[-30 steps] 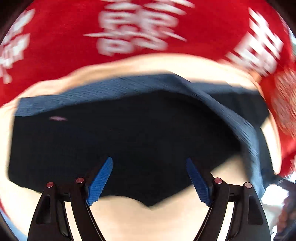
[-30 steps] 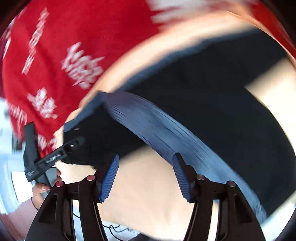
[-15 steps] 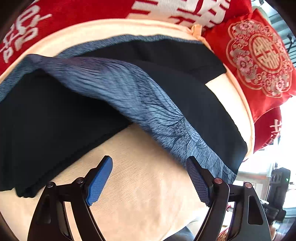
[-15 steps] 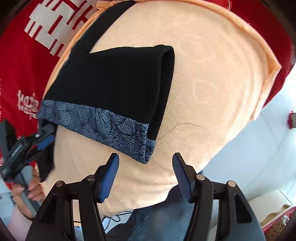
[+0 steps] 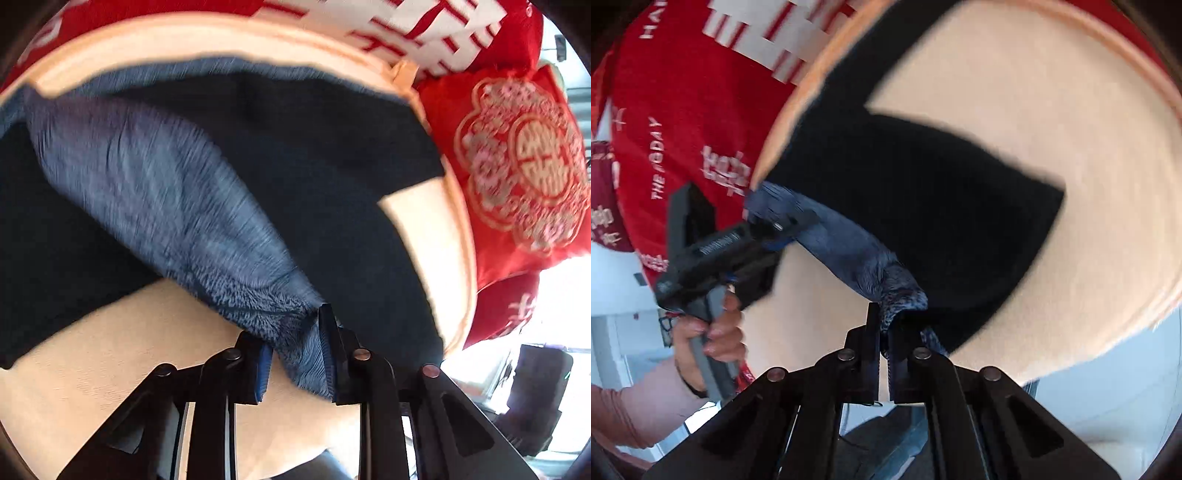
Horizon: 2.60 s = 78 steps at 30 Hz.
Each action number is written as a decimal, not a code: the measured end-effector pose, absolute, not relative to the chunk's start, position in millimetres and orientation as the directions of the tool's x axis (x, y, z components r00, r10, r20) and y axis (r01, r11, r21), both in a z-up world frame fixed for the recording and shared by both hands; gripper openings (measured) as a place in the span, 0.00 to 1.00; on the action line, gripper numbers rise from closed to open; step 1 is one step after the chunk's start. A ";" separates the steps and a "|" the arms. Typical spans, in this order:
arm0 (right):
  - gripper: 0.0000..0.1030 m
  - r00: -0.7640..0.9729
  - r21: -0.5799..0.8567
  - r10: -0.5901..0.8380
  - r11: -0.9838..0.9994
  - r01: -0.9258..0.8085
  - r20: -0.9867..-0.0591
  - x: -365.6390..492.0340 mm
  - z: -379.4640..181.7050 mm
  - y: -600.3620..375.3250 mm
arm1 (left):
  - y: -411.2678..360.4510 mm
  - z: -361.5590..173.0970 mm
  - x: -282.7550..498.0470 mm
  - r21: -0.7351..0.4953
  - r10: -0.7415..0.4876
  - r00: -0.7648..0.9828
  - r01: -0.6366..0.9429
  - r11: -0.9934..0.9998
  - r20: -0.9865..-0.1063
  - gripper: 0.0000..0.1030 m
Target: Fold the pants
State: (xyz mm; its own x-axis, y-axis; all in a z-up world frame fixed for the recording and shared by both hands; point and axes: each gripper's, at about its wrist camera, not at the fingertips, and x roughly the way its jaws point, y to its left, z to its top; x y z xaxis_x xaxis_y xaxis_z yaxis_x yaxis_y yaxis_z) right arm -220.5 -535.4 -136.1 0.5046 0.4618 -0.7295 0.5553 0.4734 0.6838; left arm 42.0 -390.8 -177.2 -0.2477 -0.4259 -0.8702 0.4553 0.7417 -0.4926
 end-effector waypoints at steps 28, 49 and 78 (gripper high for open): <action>0.76 0.336 0.330 0.161 0.777 0.537 -0.928 -36.4 -120.1 -684.7 | -396.1 -192.9 136.7 0.022 -0.038 0.129 0.436 0.900 -0.991 0.78; 0.39 0.305 0.162 0.011 0.865 0.475 -0.952 4.2 -131.8 -681.7 | -376.5 -197.4 212.7 0.051 -0.025 0.222 0.328 0.943 -0.975 0.81; 0.46 0.292 0.759 0.707 0.544 0.358 -0.645 16.7 -214.2 -320.1 | -42.9 -221.7 286.6 0.218 0.162 0.271 0.190 0.957 -0.949 0.87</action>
State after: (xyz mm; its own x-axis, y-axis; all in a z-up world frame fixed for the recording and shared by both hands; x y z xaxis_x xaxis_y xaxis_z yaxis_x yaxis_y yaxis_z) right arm 16.7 -320.1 -214.2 0.2919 0.7067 -0.6445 0.3578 0.5443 0.7588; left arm 286.6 -42.9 -221.7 0.2705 0.1624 -0.9489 0.1899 0.9573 0.2180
